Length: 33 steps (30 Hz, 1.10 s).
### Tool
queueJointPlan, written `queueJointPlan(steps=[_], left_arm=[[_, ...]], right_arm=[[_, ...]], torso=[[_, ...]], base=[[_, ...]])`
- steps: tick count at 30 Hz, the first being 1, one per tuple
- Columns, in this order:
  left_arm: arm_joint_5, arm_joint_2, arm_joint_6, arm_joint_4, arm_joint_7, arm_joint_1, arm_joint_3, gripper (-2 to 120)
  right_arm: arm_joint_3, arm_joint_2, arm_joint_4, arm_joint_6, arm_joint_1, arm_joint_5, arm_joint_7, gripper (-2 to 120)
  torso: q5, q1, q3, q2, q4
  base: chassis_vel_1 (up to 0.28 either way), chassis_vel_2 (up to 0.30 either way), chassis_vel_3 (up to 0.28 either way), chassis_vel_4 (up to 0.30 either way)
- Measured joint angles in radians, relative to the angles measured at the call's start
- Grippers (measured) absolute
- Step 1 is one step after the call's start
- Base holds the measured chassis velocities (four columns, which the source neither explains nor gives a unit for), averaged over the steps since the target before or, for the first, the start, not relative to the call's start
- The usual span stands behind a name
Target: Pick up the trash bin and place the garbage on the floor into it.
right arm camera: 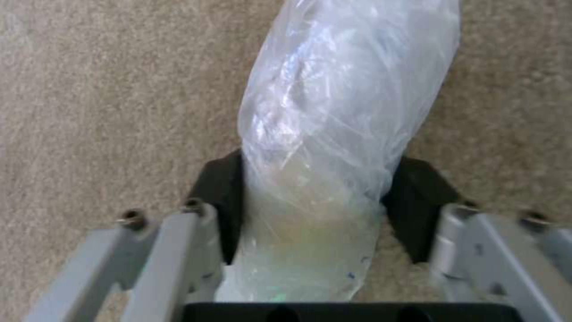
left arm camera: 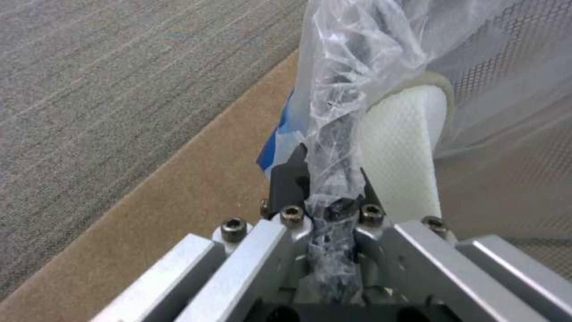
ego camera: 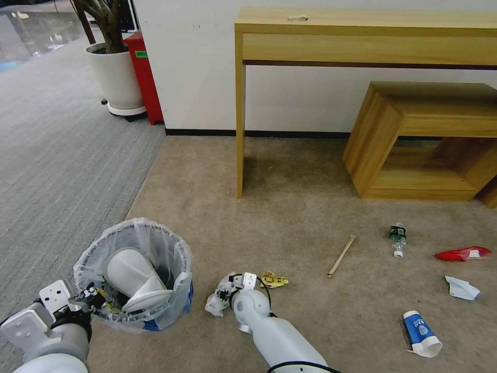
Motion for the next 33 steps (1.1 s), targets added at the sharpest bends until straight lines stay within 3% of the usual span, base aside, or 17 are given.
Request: queueJointPlan(steps=[2, 8, 11, 17, 24, 33], left_arm=[[0.0, -0.001, 0.0, 0.0, 0.0, 0.0, 0.002, 1], [0.0, -0.002, -0.001, 0.0, 0.0, 0.002, 0.006, 1], [0.0, -0.003, -0.002, 0.0, 0.001, 0.003, 0.007, 1], [-0.001, -0.002, -0.002, 0.0, 0.001, 0.0, 0.008, 1], [0.002, -0.005, -0.002, 0.0, 0.001, -0.01, 0.036, 1], [0.004, -0.012, -0.002, 0.005, 0.001, -0.018, 0.062, 1]], right_arm=[[0.002, -0.001, -0.009, 0.004, -0.002, -0.014, -0.011, 37], [0.002, -0.002, -0.015, 0.013, -0.006, -0.038, -0.018, 19], [-0.01, -0.003, 0.024, 0.023, -0.024, -0.052, -0.026, 4], [-0.024, -0.006, 0.191, 0.046, -0.064, -0.055, -0.033, 0], [0.021, -0.19, 0.539, 0.138, -0.138, -0.056, -0.123, 0], [0.103, -0.277, 0.798, 0.274, -0.159, -0.062, -0.313, 0]], torso=[[-0.0002, 0.0, 0.0, 0.0, -0.0003], [0.0, 0.0, 0.001, 0.0, 0.0001], [0.0011, 0.0, 0.001, -0.001, 0.0012], [0.0015, 0.0, 0.001, -0.001, 0.0015], [0.0007, 0.0, 0.001, -0.001, 0.0006], [0.0008, 0.0, 0.001, -0.001, 0.0006]], base=[[0.0, 0.0, 0.0, 0.0], [0.0, 0.0, 0.0, 0.0], [0.0, 0.0, 0.0, 0.0], [0.0, 0.0, 0.0, 0.0], [0.0, 0.0, 0.0, 0.0], [0.0, 0.0, 0.0, 0.0]])
